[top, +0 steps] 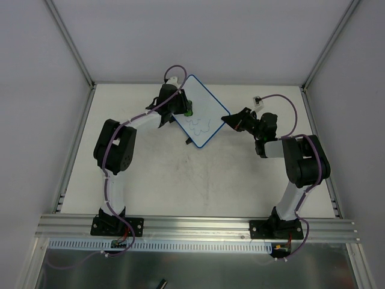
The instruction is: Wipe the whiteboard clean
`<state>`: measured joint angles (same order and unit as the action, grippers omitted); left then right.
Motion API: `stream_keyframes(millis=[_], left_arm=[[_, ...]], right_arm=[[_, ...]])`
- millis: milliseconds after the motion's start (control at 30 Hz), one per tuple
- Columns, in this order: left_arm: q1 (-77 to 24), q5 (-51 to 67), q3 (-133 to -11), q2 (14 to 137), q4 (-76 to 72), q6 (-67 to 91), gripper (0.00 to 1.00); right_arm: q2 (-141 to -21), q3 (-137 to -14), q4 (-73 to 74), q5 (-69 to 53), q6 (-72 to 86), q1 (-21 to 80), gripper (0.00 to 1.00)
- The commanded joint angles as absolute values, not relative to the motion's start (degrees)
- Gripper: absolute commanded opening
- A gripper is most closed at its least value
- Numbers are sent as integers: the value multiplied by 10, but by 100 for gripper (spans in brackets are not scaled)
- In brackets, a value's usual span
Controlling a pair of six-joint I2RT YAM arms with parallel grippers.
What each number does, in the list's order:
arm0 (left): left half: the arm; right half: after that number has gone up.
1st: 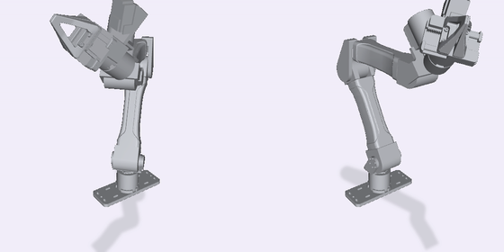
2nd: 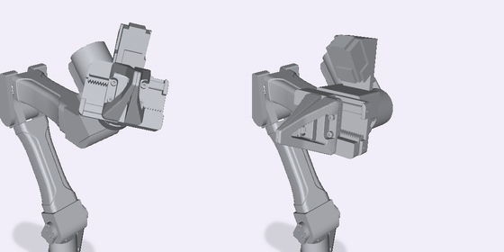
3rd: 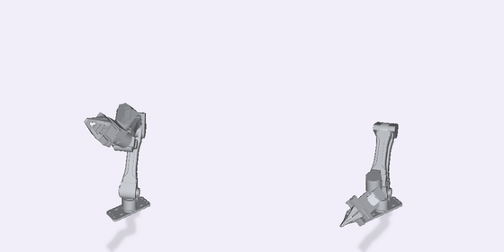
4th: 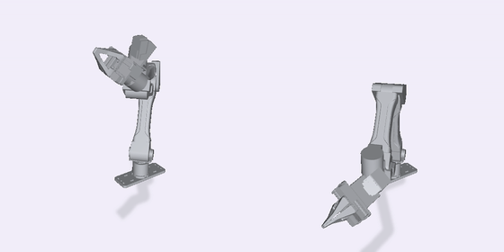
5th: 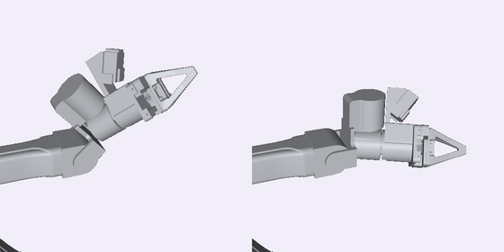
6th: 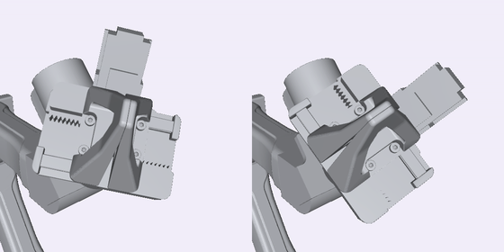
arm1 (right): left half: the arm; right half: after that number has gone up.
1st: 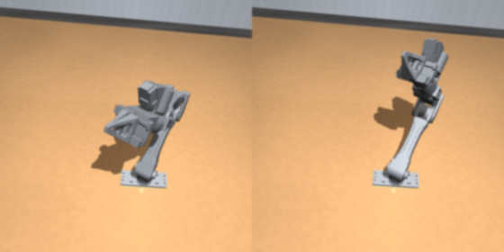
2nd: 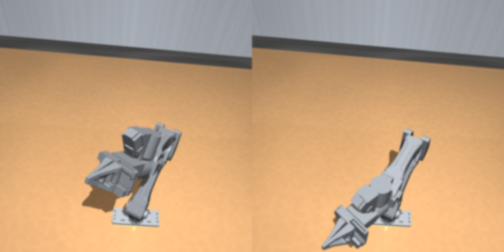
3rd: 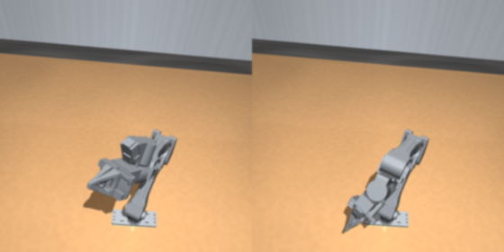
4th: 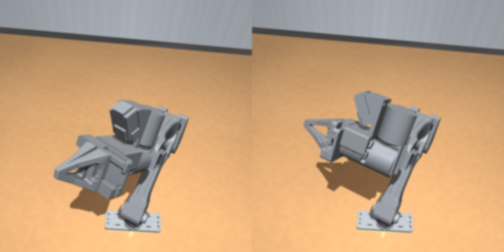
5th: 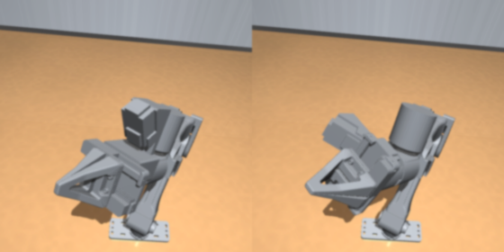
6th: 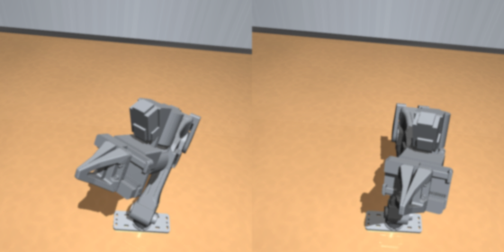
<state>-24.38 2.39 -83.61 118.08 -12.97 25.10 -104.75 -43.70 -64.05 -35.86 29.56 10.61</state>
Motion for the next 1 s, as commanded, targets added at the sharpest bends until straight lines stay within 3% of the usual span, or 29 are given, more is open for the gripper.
stream_keyframes(millis=[0, 967], left_arm=[[-242, 4, -806, 1201, -84, 281, 0], [-228, 98, -708, 1149, -114, 356, 0]], right_arm=[[-1046, -446, -679, -396, 256, 121, 0], [-1052, -453, -679, -397, 259, 120, 0]])
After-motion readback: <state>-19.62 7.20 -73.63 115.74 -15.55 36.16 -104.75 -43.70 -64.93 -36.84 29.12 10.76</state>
